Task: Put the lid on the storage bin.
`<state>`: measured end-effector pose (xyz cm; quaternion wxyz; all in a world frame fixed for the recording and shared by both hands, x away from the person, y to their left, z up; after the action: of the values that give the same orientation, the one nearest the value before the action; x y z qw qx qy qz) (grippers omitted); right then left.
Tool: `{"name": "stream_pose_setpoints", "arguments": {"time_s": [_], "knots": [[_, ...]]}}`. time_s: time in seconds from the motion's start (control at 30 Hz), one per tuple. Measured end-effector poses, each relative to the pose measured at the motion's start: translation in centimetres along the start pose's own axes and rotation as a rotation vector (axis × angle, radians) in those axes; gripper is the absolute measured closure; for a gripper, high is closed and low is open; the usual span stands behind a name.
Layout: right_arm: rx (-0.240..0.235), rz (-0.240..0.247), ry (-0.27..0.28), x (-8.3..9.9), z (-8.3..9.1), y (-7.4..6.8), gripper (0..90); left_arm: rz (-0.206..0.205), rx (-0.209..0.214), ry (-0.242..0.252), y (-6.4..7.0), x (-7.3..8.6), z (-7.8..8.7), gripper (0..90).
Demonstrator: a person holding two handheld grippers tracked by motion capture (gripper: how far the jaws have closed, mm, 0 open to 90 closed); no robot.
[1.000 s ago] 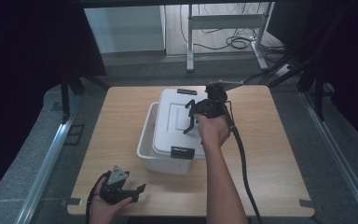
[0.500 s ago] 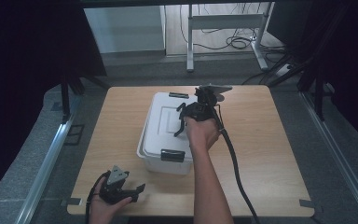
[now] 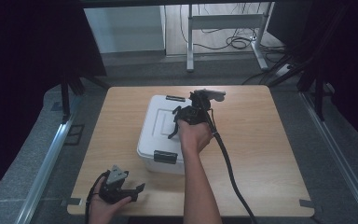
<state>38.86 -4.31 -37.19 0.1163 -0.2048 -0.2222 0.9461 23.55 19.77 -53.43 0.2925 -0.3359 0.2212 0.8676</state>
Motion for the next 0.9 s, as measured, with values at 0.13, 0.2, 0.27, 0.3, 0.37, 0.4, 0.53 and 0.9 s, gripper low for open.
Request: {"name": "stream_pose_setpoints", "arguments": {"time_s": [0.13, 0.2, 0.27, 0.3, 0.37, 0.4, 0.53, 0.9], "knots": [[-0.002, -0.017, 0.0, 0.1, -0.6, 0.1, 84.7, 0.0, 0.0, -0.001, 0.0, 0.1, 0.0, 19.1], [-0.003, -0.02, -0.007, 0.2, -1.0, 0.0, 84.6, 0.002, 0.002, -0.002, -0.1, 0.1, 0.0, 19.1], [-0.005, -0.019, -0.001, 0.2, -1.3, 0.0, 84.5, 0.004, 0.002, -0.002, -0.1, 0.1, 0.0, 19.1], [-0.009, -0.022, -0.005, 0.3, -1.5, 0.0, 84.4, 0.003, 0.002, -0.003, -0.1, 0.1, 0.0, 19.1], [-0.015, -0.027, -0.005, 0.4, -1.8, -0.1, 84.1, 0.003, 0.002, -0.003, -0.1, 0.1, 0.0, 19.1], [-0.016, -0.025, -0.01, 0.5, -1.9, -0.1, 84.0, 0.003, 0.003, -0.003, -0.1, 0.1, 0.0, 19.2], [-0.021, -0.023, -0.003, 0.4, -1.9, 0.0, 83.9, 0.0, 0.004, -0.005, -0.1, 0.1, -0.1, 19.2], [-0.043, -0.048, -0.003, 0.3, -1.9, 0.2, 83.3, 0.001, 0.005, -0.008, -0.1, 0.1, -0.1, 19.1]]}}
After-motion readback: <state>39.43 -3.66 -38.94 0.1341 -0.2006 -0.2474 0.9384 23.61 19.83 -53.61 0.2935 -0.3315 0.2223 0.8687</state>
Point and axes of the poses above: each handheld gripper's, and its own axes: z roughly backward along the jaws, x roughly out of its underside, y roughly to its right, the point moved 3 cm from there along -z, roughly forward along the jaws, and after that the axes turned 9 degrees about x, right-handed, at the moved point
